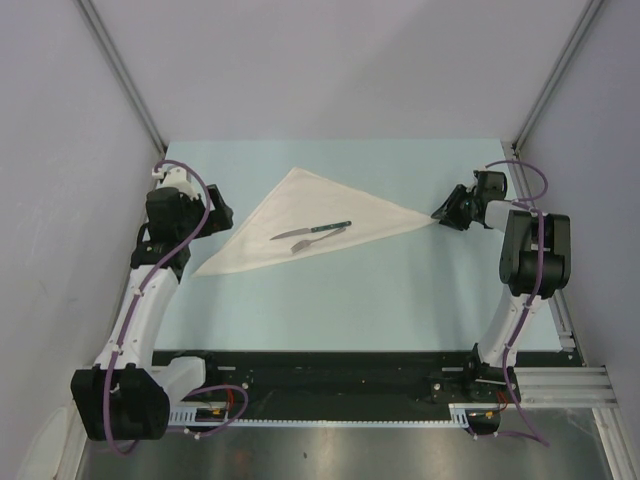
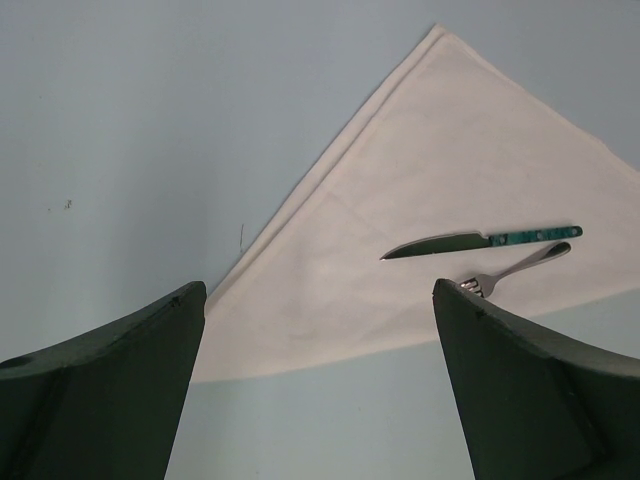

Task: Fold the napkin, place the utensils inside, and roll it up
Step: Fold the napkin

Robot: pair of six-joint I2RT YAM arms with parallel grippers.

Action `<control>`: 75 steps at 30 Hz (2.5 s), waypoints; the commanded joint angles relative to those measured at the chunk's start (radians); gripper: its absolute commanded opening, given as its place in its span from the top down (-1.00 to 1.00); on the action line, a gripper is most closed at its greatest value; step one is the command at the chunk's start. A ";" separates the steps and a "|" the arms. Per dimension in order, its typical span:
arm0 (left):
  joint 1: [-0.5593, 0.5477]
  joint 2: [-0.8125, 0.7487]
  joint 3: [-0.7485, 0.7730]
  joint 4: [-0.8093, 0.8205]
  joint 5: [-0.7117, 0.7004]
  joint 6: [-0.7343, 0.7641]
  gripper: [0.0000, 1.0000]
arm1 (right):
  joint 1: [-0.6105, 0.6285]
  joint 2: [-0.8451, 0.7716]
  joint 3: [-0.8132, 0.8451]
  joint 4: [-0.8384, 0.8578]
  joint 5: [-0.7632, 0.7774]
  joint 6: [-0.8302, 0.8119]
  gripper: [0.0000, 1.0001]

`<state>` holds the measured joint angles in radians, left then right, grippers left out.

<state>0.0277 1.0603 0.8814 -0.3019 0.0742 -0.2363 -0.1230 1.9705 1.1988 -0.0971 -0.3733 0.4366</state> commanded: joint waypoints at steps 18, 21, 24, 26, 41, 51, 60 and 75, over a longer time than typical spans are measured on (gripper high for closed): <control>0.024 -0.010 0.044 0.021 0.047 -0.014 -0.99 | 0.023 0.021 0.061 -0.053 0.028 -0.010 0.83; 0.031 -0.008 0.045 0.020 0.058 -0.014 -1.00 | 0.039 -0.008 0.061 -0.035 0.016 -0.004 0.86; 0.035 -0.008 0.048 0.017 0.067 -0.017 -1.00 | 0.069 -0.062 0.051 0.002 0.002 0.013 0.93; 0.040 -0.011 0.048 0.018 0.076 -0.018 -0.99 | 0.107 -0.114 0.041 0.048 -0.004 0.033 0.95; 0.106 -0.037 0.039 0.037 0.180 -0.052 -0.99 | 0.569 -0.167 0.097 0.272 0.059 0.154 1.00; 0.118 -0.043 0.034 0.038 0.202 -0.057 -1.00 | 0.744 0.007 0.225 0.343 0.048 0.217 1.00; 0.130 -0.042 0.036 0.035 0.220 -0.058 -0.99 | 0.795 0.090 0.298 0.347 0.045 0.241 1.00; 0.138 -0.030 0.025 0.038 0.220 -0.070 -0.99 | 0.819 0.146 0.331 0.327 0.014 0.229 0.06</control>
<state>0.1539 1.0397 0.8814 -0.3004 0.2749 -0.2886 0.6865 2.1147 1.4757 0.2035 -0.3408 0.6796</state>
